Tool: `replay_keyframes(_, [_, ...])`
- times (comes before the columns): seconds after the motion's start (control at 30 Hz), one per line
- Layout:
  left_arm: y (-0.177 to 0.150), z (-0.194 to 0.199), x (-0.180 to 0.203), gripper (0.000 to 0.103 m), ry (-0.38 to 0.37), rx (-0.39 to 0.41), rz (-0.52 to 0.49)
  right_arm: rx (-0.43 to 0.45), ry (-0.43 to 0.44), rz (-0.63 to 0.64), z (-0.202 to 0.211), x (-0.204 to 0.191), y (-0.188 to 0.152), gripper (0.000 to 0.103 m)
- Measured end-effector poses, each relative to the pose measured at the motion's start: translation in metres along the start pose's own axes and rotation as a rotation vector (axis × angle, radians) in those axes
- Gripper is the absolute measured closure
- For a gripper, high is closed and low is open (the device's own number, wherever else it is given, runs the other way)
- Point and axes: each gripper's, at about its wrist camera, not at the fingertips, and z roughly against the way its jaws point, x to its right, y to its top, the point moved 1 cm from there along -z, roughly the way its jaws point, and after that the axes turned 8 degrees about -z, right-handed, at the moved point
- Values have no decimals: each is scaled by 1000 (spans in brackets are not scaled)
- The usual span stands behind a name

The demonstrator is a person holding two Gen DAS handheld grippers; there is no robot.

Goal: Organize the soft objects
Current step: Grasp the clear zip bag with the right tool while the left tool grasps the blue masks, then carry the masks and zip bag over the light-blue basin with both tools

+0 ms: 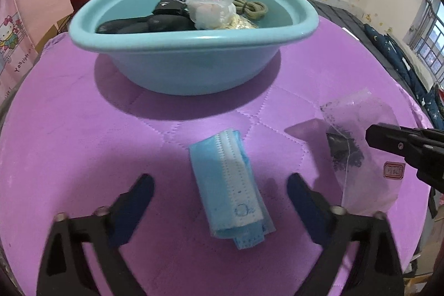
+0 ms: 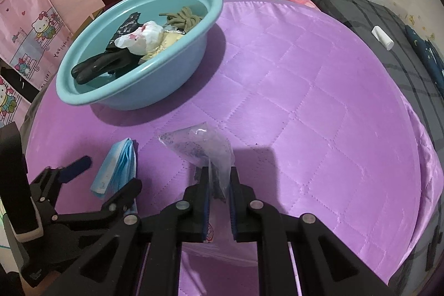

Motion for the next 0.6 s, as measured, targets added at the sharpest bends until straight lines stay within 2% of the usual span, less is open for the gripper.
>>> replay_keyframes(0.03, [0, -1, 1, 87, -7, 1, -1, -2, 0, -1, -1, 1, -1, 92])
replay_keyframes(0.07, [0, -2, 3, 91, -15, 0, -3, -4, 0, -3, -1, 1, -1, 92])
replay_keyframes(0.1, [0, -4, 3, 91, -30, -4, -3, -3, 6, -10, -1, 2, -1, 92])
replay_keyframes(0.17, [-1, -7, 3, 92, -141, -24, 4, 3, 5, -11, 0, 2, -2, 92])
replay_keyframes(0.6, [3, 10, 6, 92, -144, -12, -43, -3, 8, -16, 13, -2, -6, 92])
